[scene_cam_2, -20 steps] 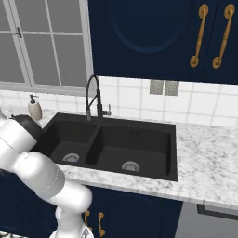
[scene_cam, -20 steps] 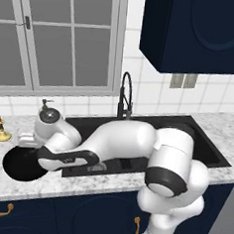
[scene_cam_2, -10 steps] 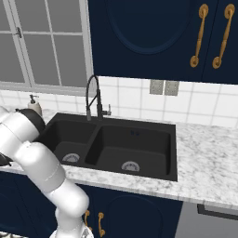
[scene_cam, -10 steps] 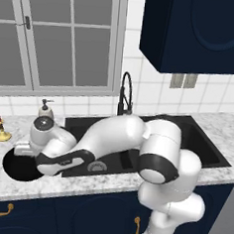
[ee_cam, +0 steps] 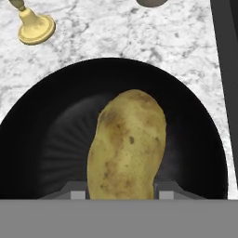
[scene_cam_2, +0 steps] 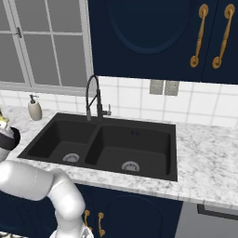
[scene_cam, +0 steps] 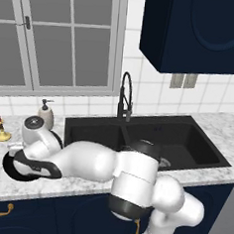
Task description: Pick the potato from the sink and place it in the bowl. Then pick the bowl and place it in the microwave. Then close the microwave door and press the start button.
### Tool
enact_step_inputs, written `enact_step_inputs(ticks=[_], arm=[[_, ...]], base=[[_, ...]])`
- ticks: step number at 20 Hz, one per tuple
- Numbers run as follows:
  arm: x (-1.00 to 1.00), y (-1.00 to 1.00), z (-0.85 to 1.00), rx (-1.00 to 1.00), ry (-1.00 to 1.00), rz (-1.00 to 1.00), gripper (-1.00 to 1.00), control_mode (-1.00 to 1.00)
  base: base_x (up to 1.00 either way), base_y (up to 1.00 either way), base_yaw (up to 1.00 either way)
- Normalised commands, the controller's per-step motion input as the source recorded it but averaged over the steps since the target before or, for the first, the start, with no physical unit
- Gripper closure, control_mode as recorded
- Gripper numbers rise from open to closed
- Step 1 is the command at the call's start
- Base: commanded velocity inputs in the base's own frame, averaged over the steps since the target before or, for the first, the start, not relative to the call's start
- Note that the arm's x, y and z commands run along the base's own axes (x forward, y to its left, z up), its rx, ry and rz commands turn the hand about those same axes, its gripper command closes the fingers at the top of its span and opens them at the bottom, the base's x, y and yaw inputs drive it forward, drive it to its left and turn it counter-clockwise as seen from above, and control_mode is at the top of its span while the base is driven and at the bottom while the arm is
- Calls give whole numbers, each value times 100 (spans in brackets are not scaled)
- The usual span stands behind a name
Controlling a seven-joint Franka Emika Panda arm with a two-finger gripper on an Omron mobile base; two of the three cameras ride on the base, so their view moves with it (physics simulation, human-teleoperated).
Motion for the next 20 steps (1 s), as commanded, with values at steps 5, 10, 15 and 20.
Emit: enact_step_inputs(ticks=[5,10,15,20], arm=[[0,0,-39,0,0,0,100,-100],[0,0,-17,0,0,0,-100,-100],[0,-3,-5,1,0,0,-100,-100],[-9,-13,13,2,0,0,-100,-100]], base=[[0,0,0],[0,0,0],[0,0,0],[0,0,0]])
